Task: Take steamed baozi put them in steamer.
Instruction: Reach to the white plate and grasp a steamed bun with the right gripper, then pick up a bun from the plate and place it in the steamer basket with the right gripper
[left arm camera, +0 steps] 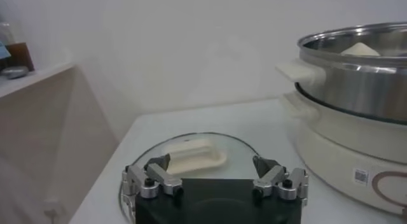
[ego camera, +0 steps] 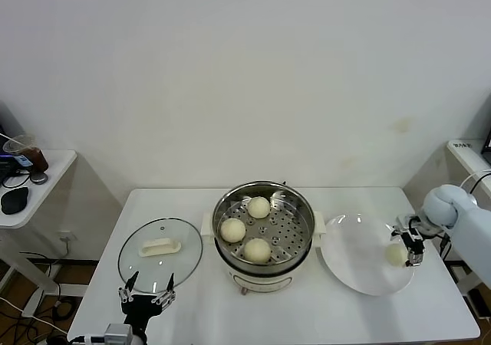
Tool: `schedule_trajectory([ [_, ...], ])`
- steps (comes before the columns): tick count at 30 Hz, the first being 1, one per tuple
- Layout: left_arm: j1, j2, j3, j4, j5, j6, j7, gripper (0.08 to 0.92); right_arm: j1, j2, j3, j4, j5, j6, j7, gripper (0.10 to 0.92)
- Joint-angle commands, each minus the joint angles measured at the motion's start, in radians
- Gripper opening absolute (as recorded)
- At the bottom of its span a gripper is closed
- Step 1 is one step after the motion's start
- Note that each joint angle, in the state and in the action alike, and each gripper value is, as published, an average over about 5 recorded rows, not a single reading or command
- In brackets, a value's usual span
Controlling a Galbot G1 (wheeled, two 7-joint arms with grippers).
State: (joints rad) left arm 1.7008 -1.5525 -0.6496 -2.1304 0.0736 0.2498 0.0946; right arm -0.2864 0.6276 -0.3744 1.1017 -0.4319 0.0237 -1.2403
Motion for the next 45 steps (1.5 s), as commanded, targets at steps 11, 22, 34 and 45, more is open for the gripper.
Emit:
schedule_trajectory([
  [11,-0.010,0.000,0.000,0.018,0.000,0.000,0.001,0.823,0.000,0.040,0.007,-0.060,-0.047,-0.008,0.016,0.823],
  [22,-0.015,-0.002,0.002,0.023,0.000,0.000,0.000,0.823,0.001,0.039,0.007,-0.063,-0.022,-0.019,0.018,0.706],
  [34,-0.024,-0.003,0.010,0.018,-0.001,-0.001,-0.004,0.823,0.155,-0.039,-0.121,0.047,0.180,-0.092,-0.014,0.607],
  [45,-0.043,0.012,0.016,-0.006,-0.005,-0.001,-0.011,0.823,0.755,0.027,-0.661,0.180,0.538,-0.238,-0.031,0.597],
])
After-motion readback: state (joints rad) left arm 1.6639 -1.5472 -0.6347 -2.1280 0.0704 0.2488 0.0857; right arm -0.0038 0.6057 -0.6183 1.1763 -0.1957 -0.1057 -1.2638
